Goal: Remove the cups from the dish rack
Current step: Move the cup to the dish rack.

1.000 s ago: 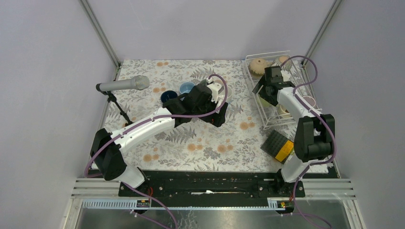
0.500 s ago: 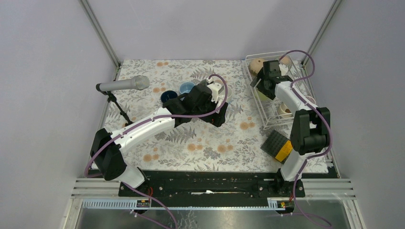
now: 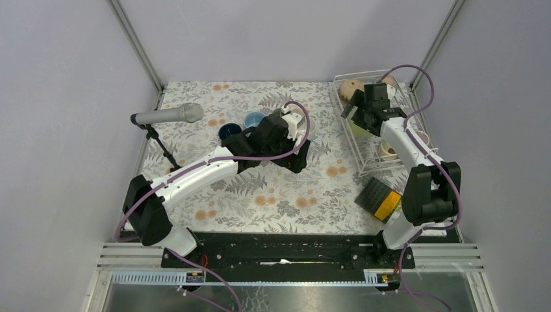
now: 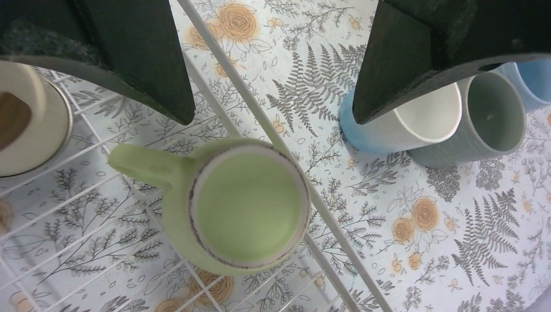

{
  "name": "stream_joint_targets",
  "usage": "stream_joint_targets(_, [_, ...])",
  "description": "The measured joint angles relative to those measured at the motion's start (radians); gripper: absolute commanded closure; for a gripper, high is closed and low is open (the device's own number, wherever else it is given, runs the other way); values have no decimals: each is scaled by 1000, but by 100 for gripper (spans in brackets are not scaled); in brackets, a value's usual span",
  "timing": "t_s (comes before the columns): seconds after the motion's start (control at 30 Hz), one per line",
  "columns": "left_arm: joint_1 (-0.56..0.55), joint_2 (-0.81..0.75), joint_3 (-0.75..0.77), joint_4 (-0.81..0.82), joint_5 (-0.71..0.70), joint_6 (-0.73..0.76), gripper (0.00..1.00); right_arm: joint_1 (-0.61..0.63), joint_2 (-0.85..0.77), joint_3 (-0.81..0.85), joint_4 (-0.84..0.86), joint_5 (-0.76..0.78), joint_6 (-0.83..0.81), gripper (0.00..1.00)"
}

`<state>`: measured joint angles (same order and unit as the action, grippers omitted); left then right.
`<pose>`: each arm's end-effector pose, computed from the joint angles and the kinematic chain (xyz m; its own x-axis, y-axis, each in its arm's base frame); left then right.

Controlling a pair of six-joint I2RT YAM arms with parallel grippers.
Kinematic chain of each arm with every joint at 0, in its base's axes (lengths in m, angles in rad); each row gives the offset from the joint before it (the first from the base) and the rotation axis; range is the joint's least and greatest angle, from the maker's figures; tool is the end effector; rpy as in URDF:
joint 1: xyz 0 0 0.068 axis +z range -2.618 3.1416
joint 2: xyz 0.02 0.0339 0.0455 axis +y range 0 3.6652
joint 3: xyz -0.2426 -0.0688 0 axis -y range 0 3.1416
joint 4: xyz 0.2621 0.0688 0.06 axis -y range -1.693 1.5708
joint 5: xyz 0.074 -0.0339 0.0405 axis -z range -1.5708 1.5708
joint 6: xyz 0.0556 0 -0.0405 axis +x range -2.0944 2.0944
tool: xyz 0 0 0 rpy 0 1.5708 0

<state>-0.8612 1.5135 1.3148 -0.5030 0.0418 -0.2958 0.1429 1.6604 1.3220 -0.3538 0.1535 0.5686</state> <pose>0.2418 -0.2851 0.2792 -0.6293 0.2857 -0.7227 0.6223 0.7423 -0.2484 0.4052 0.0497 0.2424 -0.5454 0.4591 -0.7013 0.3197 0.8873 0.3323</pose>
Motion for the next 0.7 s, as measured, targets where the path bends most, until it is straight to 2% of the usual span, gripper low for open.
stream_joint_targets(0.17, [0,0,0,1,4,0,1,0,-60,-38,17,27,-91,0])
stream_joint_targets(0.27, [0,0,0,1,8,0,1,-6,-73,-88,94,24,-164,0])
stream_joint_targets(0.53, [0,0,-16,6,10,0,1,-100,-73,-207,275,-63,-261,0])
stream_joint_targets(0.7, [0,0,-17,7,11,0,1,-106,-73,-217,337,-94,-299,0])
